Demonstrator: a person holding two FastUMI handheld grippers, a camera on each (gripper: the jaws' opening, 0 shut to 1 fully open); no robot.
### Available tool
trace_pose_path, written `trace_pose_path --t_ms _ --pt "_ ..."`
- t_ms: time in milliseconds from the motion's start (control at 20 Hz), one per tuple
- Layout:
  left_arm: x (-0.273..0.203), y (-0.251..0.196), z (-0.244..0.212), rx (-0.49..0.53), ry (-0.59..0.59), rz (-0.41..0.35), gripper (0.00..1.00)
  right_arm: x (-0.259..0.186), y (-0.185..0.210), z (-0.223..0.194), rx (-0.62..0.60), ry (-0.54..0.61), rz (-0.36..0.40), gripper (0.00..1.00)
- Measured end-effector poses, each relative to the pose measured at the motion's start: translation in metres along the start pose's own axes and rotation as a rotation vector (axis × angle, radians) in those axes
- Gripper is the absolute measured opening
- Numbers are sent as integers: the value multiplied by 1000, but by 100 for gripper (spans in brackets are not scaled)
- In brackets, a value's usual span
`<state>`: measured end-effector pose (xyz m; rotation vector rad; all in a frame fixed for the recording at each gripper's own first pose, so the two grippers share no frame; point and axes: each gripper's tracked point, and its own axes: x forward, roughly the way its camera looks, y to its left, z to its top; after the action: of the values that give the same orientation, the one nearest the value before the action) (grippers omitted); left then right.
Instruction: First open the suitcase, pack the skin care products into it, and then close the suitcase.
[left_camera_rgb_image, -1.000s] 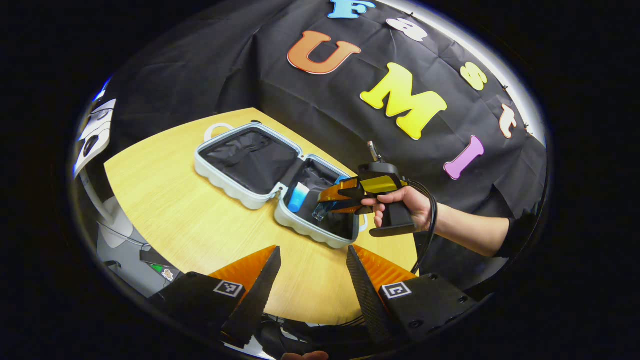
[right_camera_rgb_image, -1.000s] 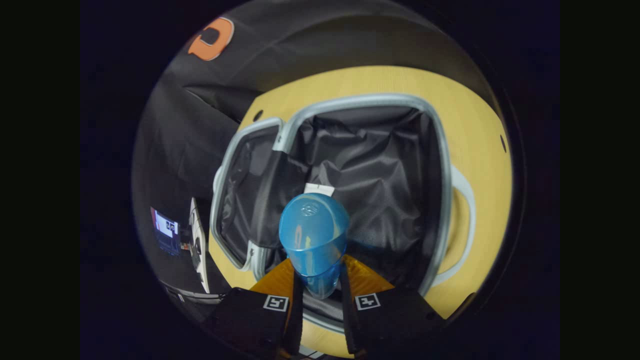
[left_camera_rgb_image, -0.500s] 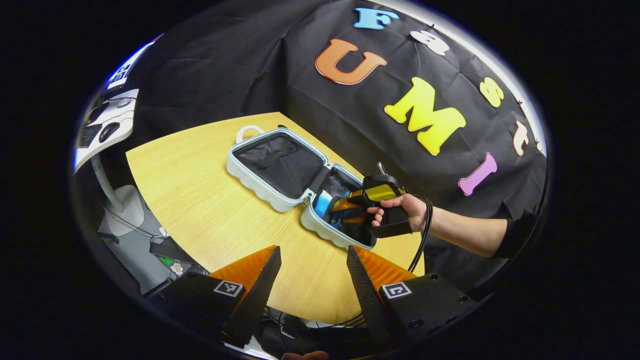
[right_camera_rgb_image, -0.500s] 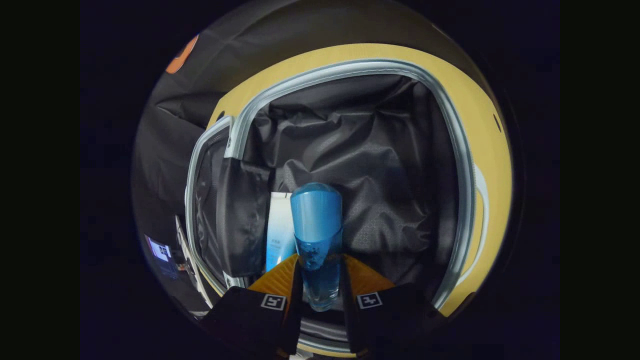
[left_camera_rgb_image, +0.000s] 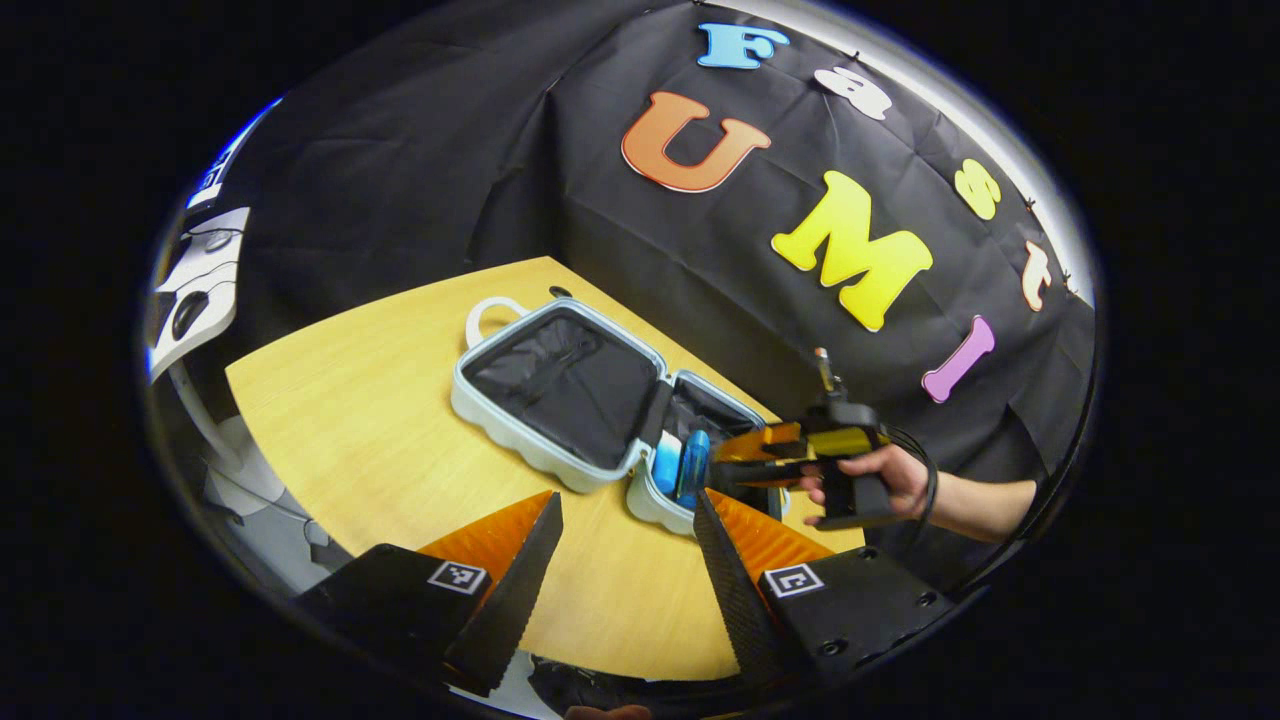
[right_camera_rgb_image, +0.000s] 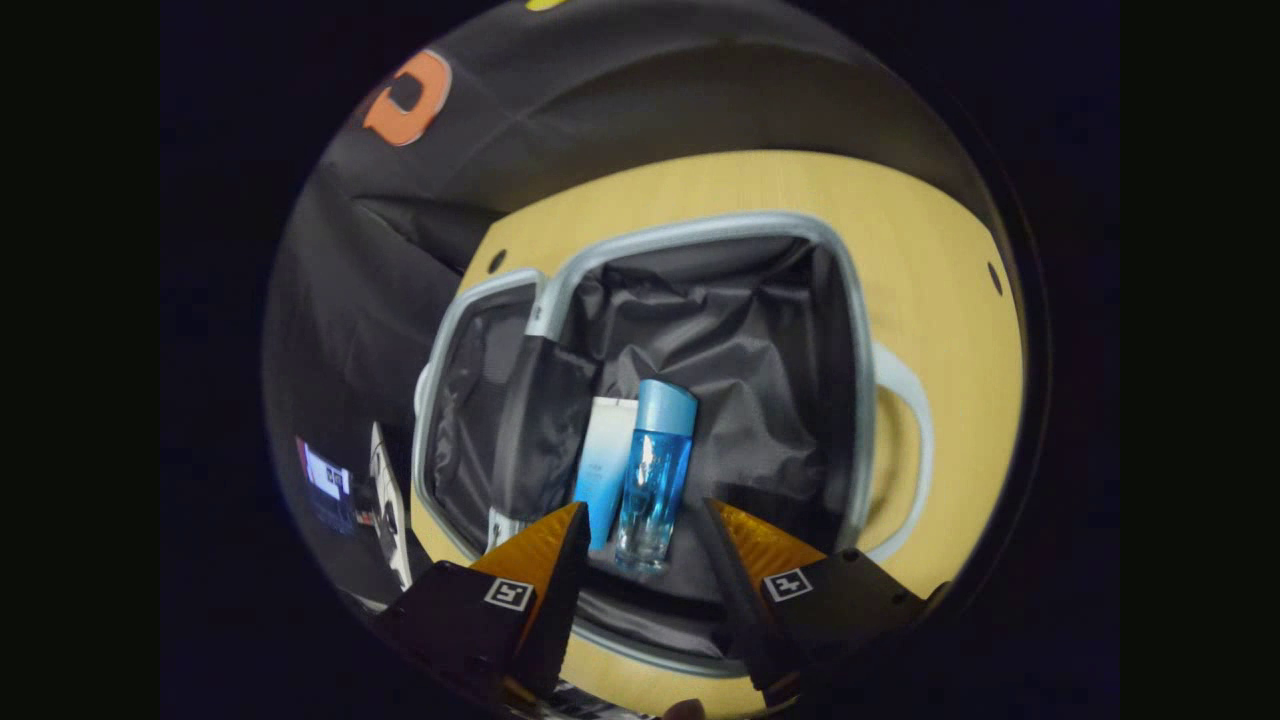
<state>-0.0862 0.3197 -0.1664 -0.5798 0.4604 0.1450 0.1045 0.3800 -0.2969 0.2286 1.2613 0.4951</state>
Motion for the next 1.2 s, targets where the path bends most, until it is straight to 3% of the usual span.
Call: trace_pose_path --t_ms 150,300,550,800,950,1000,1100,1150,1200 --pt "45 48 47 -44 -31 -41 85 -61 0 -5 -124 -115 62 66" --pt "102 107 80 -134 -25 -26 86 -118 -8 -17 -209 -211 105 66" --pt "182 180 111 -291 11 4 86 -181 -46 -46 -178 -272 90 66" --pt "235 211 100 -372 109 37 86 -202 -86 -50 -127 -303 24 66" --pt "258 210 97 -385 143 38 84 -205 -83 -51 -93 -300 38 66" --pt "262 212 99 -382 140 54 90 -203 -83 -51 -91 -299 40 66" --pt "270 217 104 -375 135 92 57 -202 -80 -50 -93 -299 51 66" --pt "272 219 105 -377 144 122 48 -203 -79 -50 -92 -300 57 66" --pt "271 222 104 -371 157 146 31 -203 -79 -50 -90 -301 61 65"
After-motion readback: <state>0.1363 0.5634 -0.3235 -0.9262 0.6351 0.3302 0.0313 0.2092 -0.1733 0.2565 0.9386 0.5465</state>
